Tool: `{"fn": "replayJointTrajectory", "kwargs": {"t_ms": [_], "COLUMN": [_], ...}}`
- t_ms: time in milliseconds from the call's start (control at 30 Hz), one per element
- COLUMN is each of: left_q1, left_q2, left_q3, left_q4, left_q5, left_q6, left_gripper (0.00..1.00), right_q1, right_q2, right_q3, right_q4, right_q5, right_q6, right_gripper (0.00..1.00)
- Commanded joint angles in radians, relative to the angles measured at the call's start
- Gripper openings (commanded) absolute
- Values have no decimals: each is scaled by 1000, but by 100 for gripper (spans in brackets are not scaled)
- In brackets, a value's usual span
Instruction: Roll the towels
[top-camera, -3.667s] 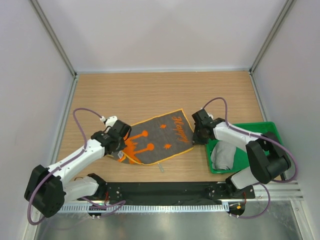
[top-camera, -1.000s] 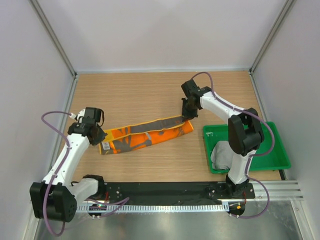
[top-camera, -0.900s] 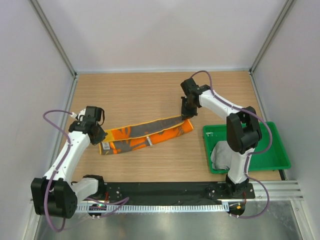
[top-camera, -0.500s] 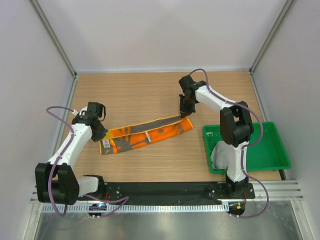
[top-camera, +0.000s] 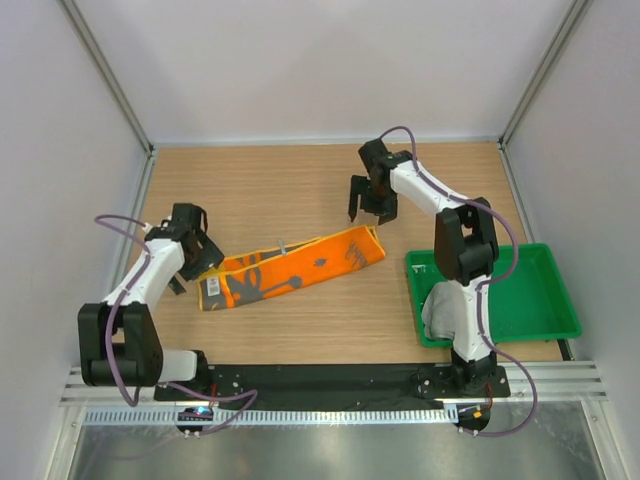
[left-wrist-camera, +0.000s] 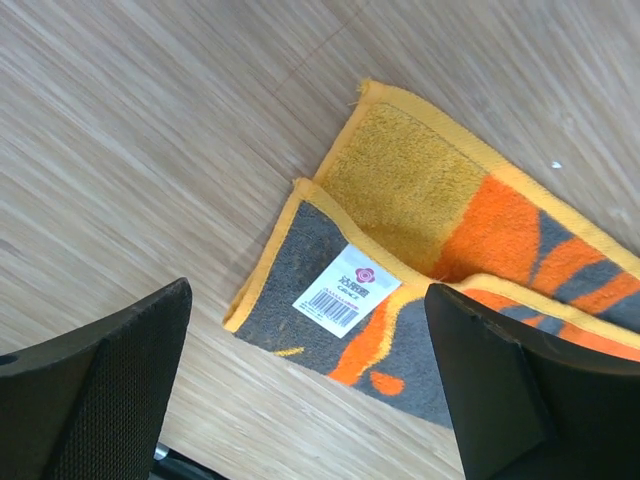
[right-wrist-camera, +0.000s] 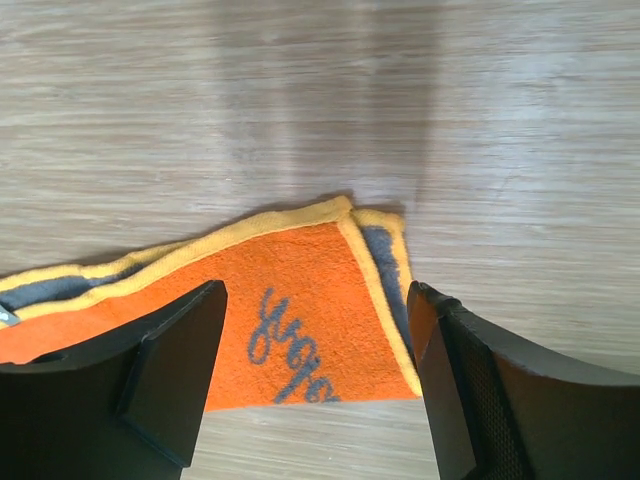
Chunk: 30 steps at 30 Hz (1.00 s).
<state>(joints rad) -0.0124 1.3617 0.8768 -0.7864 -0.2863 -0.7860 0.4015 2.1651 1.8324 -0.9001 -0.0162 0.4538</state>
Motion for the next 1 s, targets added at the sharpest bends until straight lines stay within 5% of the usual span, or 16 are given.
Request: {"fn": "replayJointTrajectory", "kwargs": {"t_ms": [0, 333, 700, 967], "left_q1": [6, 6, 6, 6], "left_q2": [-85, -205, -187, -177], "left_q3": [21, -85, -208, -245], "left_q4": [13, 62, 162, 188], "left_q5": [-14, 33, 29, -11], "left_q6": [-1, -44, -88, -98], "left_gripper": [100, 100, 98, 95], "right_q1": [-6, -4, -13, -13], "right_q2": [-140, -283, -91, -27], "right_q3": [-43, -367, -213, -160], "right_q4": [-17, 161, 145, 133], "right_q5": [74, -56, -54, -24], "right_q6": [-12, -10, -55, -58], "right_gripper": [80, 72, 51, 48]}}
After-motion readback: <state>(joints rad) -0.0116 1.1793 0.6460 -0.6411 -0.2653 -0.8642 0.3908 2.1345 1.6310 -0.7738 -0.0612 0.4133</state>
